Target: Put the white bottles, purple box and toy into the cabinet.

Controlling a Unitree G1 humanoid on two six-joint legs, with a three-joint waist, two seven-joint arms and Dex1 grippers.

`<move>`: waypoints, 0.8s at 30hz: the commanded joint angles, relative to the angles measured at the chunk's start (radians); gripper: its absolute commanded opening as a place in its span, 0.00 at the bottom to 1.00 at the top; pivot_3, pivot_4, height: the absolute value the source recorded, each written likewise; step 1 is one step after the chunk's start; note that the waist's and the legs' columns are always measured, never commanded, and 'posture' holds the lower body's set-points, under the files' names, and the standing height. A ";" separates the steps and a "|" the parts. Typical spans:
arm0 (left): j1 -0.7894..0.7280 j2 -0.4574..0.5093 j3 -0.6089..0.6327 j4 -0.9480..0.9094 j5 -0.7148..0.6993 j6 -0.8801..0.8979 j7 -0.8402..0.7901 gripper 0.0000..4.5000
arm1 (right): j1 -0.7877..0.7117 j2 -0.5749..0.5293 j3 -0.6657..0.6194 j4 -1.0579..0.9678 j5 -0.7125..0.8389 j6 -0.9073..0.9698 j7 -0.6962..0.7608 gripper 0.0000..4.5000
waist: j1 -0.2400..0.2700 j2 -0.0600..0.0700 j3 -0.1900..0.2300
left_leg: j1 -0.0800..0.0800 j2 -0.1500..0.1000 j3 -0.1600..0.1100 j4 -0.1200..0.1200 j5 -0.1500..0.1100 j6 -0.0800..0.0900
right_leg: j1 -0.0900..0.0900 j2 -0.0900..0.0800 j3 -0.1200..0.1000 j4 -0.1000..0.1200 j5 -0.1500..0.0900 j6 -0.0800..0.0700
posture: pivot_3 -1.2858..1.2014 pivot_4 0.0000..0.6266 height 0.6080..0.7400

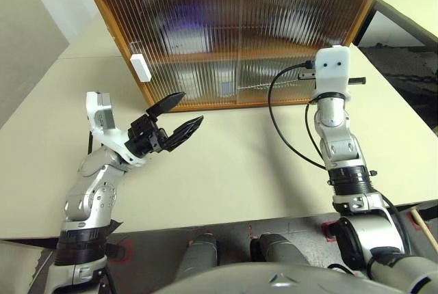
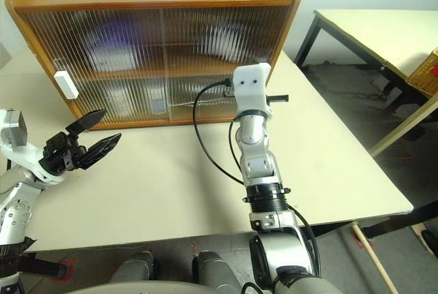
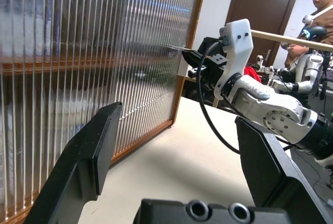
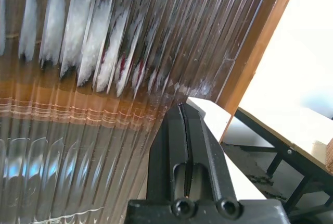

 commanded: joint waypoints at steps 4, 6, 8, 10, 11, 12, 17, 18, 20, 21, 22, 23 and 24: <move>-0.010 -0.003 -0.010 0.017 0.018 -0.010 -0.014 1.00 | 0.062 -0.005 -0.006 -0.131 0.129 0.023 0.177 0.21 | -0.003 0.000 0.000 | 0.000 0.000 0.000 0.000 0.000 0.000 | 0.000 0.000 0.000 0.000 0.000 0.001 | 0.50 0.07 1.00; -0.009 -0.005 -0.010 0.016 0.020 -0.011 -0.015 1.00 | 0.098 -0.009 0.003 -0.195 0.154 0.049 0.227 0.38 | -0.008 0.000 0.000 | 0.000 0.000 0.001 0.000 0.000 0.000 | 0.000 0.000 0.000 0.000 -0.001 0.002 | 0.50 0.08 1.00; -0.007 -0.006 -0.009 0.014 0.020 -0.010 -0.014 1.00 | 0.147 -0.013 0.010 -0.279 0.188 0.092 0.284 0.55 | -0.010 0.000 0.000 | 0.000 0.000 0.001 0.000 0.000 0.000 | 0.001 0.000 0.000 0.000 -0.001 0.003 | 0.50 0.08 1.00; -0.004 -0.005 -0.006 0.014 0.019 -0.010 -0.014 1.00 | 0.205 -0.025 0.021 -0.362 0.218 0.122 0.342 0.71 | -0.012 0.000 0.000 | 0.001 0.000 0.001 0.000 0.000 0.000 | 0.001 0.000 0.000 0.000 -0.002 0.003 | 0.50 0.08 1.00; -0.002 -0.005 -0.006 0.013 0.019 -0.010 -0.014 1.00 | 0.232 -0.031 0.022 -0.397 0.230 0.141 0.364 0.77 | -0.012 0.000 0.000 | 0.001 0.000 0.001 0.000 0.000 0.000 | 0.002 0.000 0.000 0.000 -0.002 0.004 | 0.50 0.08 1.00; -0.001 -0.005 -0.005 0.013 0.019 -0.010 -0.014 1.00 | 0.255 -0.038 0.021 -0.425 0.240 0.162 0.383 0.88 | -0.013 0.000 0.000 | 0.001 0.000 0.001 0.001 0.000 0.000 | 0.002 0.000 0.000 0.000 -0.002 0.004 | 0.50 0.08 1.00; 0.008 -0.013 0.010 0.018 0.012 -0.011 0.000 1.00 | 0.339 -0.118 -0.017 -0.453 0.357 0.259 0.552 0.99 | -0.016 -0.001 0.000 | 0.003 -0.001 0.001 0.003 0.000 0.001 | 0.005 0.000 0.001 -0.001 -0.007 0.012 | 0.50 0.08 1.00; 0.015 -0.016 0.017 0.020 0.010 -0.012 0.005 1.00 | 0.348 -0.140 -0.032 -0.435 0.404 0.268 0.609 0.99 | -0.016 -0.001 0.000 | 0.003 -0.001 0.001 0.003 0.001 0.001 | 0.006 0.000 0.001 -0.001 -0.007 0.012 | 0.50 0.08 1.00; 0.032 -0.020 0.033 0.026 0.007 -0.015 0.014 1.00 | 0.350 -0.172 -0.064 -0.391 0.516 0.287 0.726 0.99 | -0.016 -0.001 0.000 | 0.003 -0.002 0.001 0.003 0.001 0.001 | 0.006 0.000 0.002 -0.001 -0.010 0.008 | 0.50 0.08 1.00; 0.046 -0.025 0.046 0.032 0.005 -0.019 0.022 1.00 | 0.345 -0.187 -0.089 -0.353 0.598 0.307 0.814 0.99 | -0.017 -0.001 0.000 | 0.003 -0.002 0.001 0.003 0.002 0.000 | 0.006 0.000 0.003 -0.001 -0.010 0.007 | 0.50 0.09 1.00; 0.064 -0.030 0.060 0.039 0.003 -0.022 0.031 1.00 | 0.338 -0.201 -0.123 -0.303 0.693 0.337 0.912 0.99 | -0.017 -0.001 0.000 | 0.003 -0.003 0.001 0.003 0.002 0.000 | 0.006 0.000 0.003 -0.001 -0.010 0.007 | 0.50 0.09 1.00; 0.083 -0.034 0.077 0.049 -0.001 -0.027 0.034 1.00 | 0.328 -0.205 -0.166 -0.251 0.779 0.368 0.982 0.99 | -0.018 -0.001 0.000 | 0.003 -0.003 0.001 0.003 0.003 0.000 | 0.006 0.000 0.003 -0.001 -0.011 0.007 | 0.50 0.09 1.00; 0.098 -0.040 0.088 0.055 0.000 -0.032 0.042 1.00 | 0.320 -0.206 -0.202 -0.207 0.825 0.376 1.007 0.99 | -0.019 -0.001 -0.001 | 0.003 -0.003 0.001 0.003 0.003 -0.001 | 0.007 0.000 0.003 -0.001 -0.011 0.007 | 0.50 0.09 1.00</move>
